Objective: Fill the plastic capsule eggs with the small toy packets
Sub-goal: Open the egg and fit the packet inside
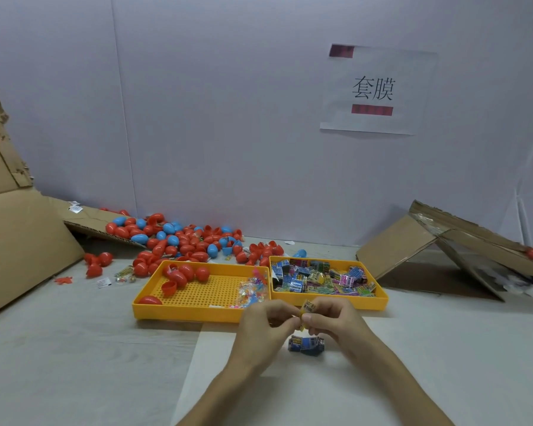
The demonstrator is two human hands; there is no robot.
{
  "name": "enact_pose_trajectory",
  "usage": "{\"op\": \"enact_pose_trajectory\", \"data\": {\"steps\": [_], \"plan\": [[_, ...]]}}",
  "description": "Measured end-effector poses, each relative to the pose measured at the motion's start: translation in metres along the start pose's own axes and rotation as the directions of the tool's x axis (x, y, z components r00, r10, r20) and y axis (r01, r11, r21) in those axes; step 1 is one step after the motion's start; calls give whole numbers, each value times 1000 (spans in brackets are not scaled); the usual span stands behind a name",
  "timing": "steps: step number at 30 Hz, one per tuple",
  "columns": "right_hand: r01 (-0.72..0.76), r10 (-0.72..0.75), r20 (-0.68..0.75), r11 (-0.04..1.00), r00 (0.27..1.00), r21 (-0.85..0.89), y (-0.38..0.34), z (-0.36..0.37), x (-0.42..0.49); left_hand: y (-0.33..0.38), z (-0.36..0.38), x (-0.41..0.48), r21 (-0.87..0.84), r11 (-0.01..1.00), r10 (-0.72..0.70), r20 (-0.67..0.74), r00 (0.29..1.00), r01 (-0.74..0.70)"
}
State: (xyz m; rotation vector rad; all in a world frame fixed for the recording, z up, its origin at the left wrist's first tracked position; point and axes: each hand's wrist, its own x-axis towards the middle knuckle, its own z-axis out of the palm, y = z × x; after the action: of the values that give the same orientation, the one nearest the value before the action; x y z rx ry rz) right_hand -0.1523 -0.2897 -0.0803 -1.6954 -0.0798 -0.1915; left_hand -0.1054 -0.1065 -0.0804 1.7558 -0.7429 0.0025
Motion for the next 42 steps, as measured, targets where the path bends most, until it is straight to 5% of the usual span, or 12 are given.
{"op": "enact_pose_trajectory", "data": {"steps": [6,23,37,42], "plan": [[37,-38,-28,999,999,-25,-4,6,0,0,-4,1,-248,952,-175,31,984,177],[-23,24,-8,991,1000,134,-9,3,0,7,-7,0,-364,891,-273,43,961,270],[-62,65,-4,976,998,210,-8,2,-1,-4,-2,-1,35,985,-163,-85,983,166],[-74,73,15,979,997,192,-9,5,-1,-1,-1,-1,-6,984,-180,-69,981,180]]}}
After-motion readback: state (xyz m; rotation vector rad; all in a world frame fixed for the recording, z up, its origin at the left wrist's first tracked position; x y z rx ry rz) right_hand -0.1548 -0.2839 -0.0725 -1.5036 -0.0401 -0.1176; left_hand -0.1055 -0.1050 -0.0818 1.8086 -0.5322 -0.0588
